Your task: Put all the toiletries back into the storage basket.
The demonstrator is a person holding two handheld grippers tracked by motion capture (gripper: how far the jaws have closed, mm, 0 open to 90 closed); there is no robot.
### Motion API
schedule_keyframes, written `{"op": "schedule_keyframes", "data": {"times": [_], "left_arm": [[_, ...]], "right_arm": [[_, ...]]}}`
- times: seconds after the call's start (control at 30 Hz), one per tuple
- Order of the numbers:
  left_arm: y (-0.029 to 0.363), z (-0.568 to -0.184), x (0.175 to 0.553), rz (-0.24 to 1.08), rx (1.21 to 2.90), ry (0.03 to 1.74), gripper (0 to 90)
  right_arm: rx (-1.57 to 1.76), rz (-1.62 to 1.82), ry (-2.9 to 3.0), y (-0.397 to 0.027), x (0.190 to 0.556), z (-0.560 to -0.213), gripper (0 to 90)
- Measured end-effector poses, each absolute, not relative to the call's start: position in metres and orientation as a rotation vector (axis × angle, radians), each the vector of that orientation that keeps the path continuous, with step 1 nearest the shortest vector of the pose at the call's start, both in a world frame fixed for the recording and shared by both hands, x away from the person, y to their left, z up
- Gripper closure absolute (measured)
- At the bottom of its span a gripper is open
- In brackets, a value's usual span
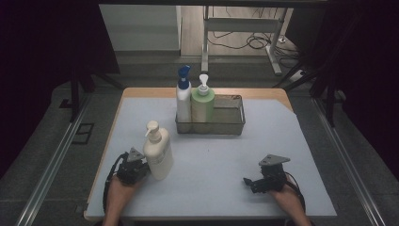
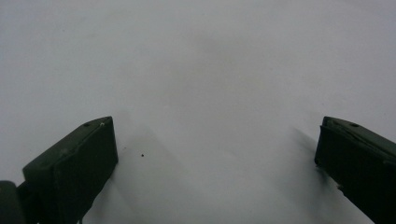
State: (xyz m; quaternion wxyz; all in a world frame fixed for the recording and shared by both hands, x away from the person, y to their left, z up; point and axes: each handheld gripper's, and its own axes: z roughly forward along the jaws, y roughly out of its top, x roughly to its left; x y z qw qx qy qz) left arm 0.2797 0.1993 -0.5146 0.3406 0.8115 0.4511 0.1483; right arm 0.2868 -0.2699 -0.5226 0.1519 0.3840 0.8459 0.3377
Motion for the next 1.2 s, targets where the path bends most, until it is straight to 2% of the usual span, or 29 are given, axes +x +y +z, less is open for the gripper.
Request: {"op": "schedule_keyframes", "data": {"times": [0.7,1.2], "left_arm": [[0.175,-0.515,0.267,0.330,2.148,1.114,89.3],[0.147,-0.513,0.259,0.280,2.208,1.006,89.2]], "right_arm": [[1.109,0.959,2.433,-0.269,0.287,-0.522,0.0],[1.110,0.961,2.432,-0.269,0.287,-0.522,0.0]]}}
